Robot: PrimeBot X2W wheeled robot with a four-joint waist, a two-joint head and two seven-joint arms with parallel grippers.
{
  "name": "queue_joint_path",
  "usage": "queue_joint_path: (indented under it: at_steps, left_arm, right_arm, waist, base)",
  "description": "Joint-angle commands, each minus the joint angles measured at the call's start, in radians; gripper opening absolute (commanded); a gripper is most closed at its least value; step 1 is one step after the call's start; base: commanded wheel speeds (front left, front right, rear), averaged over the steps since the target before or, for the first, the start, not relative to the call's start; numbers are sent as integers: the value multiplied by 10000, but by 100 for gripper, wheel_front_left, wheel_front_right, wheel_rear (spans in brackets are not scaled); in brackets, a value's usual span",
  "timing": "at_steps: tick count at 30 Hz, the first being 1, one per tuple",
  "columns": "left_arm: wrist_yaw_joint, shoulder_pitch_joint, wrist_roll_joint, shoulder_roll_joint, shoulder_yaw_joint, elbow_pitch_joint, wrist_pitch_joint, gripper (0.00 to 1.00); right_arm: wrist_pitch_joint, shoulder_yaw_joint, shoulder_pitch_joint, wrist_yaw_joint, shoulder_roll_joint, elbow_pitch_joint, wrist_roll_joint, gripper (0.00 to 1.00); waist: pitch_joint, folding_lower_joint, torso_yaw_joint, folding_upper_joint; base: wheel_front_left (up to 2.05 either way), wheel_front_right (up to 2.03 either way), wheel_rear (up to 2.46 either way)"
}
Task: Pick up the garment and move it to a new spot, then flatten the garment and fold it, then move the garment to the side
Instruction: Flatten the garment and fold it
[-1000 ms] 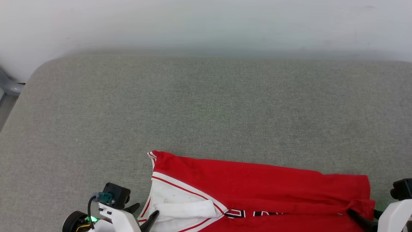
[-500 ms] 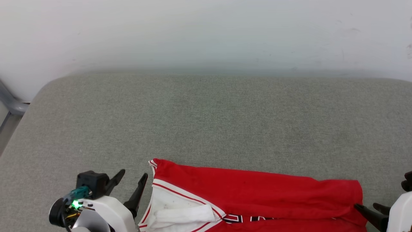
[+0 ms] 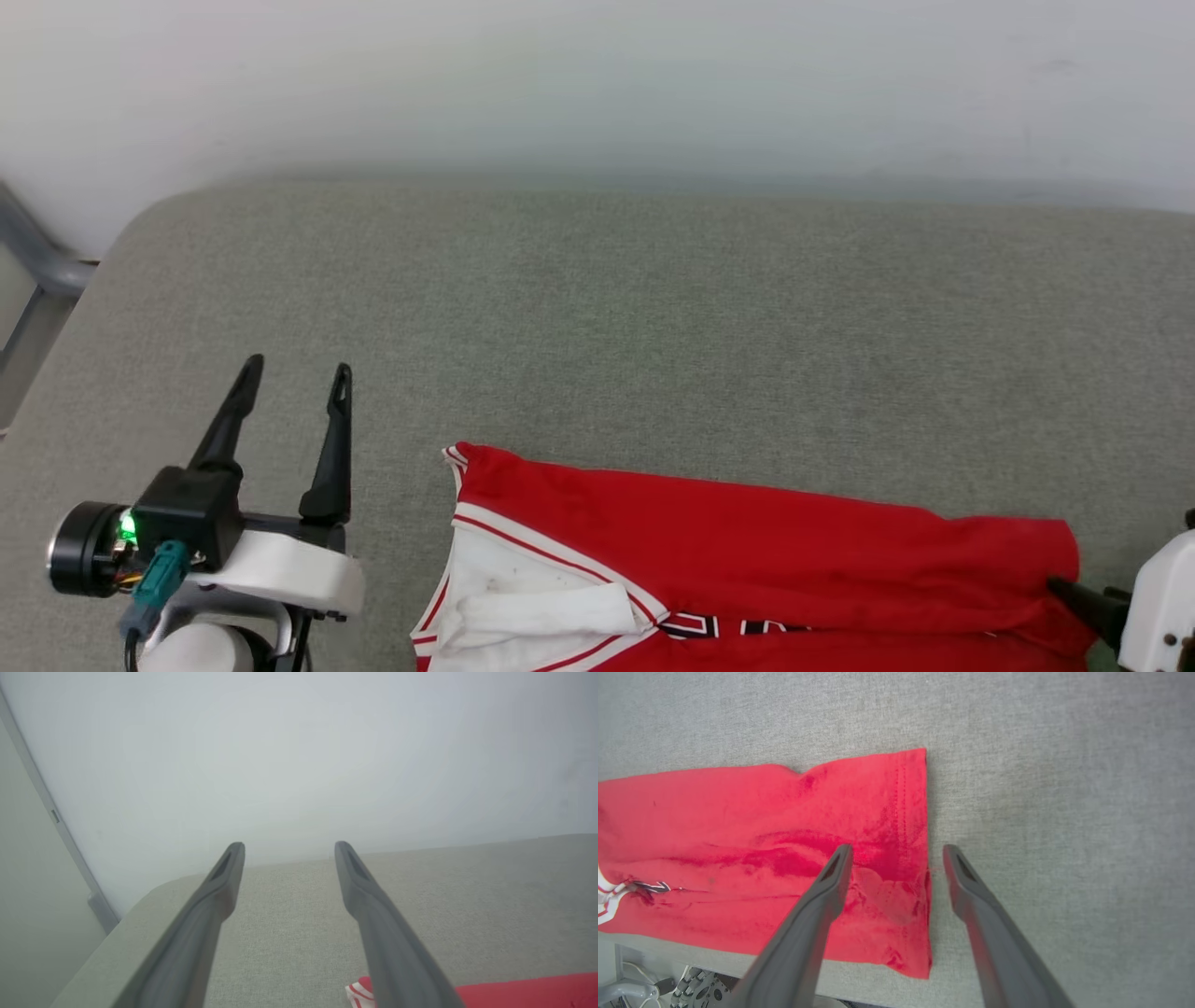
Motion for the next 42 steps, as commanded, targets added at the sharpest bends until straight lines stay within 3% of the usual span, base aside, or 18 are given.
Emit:
queue_joint_path:
  at_steps: [1,7,15,21,28,42]
  left_arm:
    - [-178,293,552,-177,398,-168,-64,100]
    - [-926,871,2273,-1019,1571,-615,-56,100]
    - [-2049,1357,3233,-1952,2711,-598,-46,100]
    - [-2655,1244,3606,-2436,3191,-486,-47,100]
    - [-3378,1309,4086,-3029,3721,-213,-47,100]
    - [-4088,1569,4542,-3617,4281,32,-47,100]
  right_arm:
    - [252,-294,-167,-6,384,85,-325,100]
    - [858,-1145,-325,-6,1235,248,-1169,100]
    - [1056,-1672,-404,-6,1630,877,-1558,100]
    - [1017,-1319,-382,-4,1829,1393,-1399,100]
    - [780,-107,-326,57,2349,1790,-684,100]
    - [55,752,-453,59,2320,2412,-131,100]
  waist:
    - [162,0,121,0]
    - [481,0,301,0]
    - [870,0,462,0]
    - [1069,0,536,0]
    - [998,0,565,0]
    - [782,0,554,0]
  base:
    - [0,0,0]
    - [0,0,0]
    - [0,0,0]
    - [0,0,0]
    - [0,0,0]
    - [0,0,0]
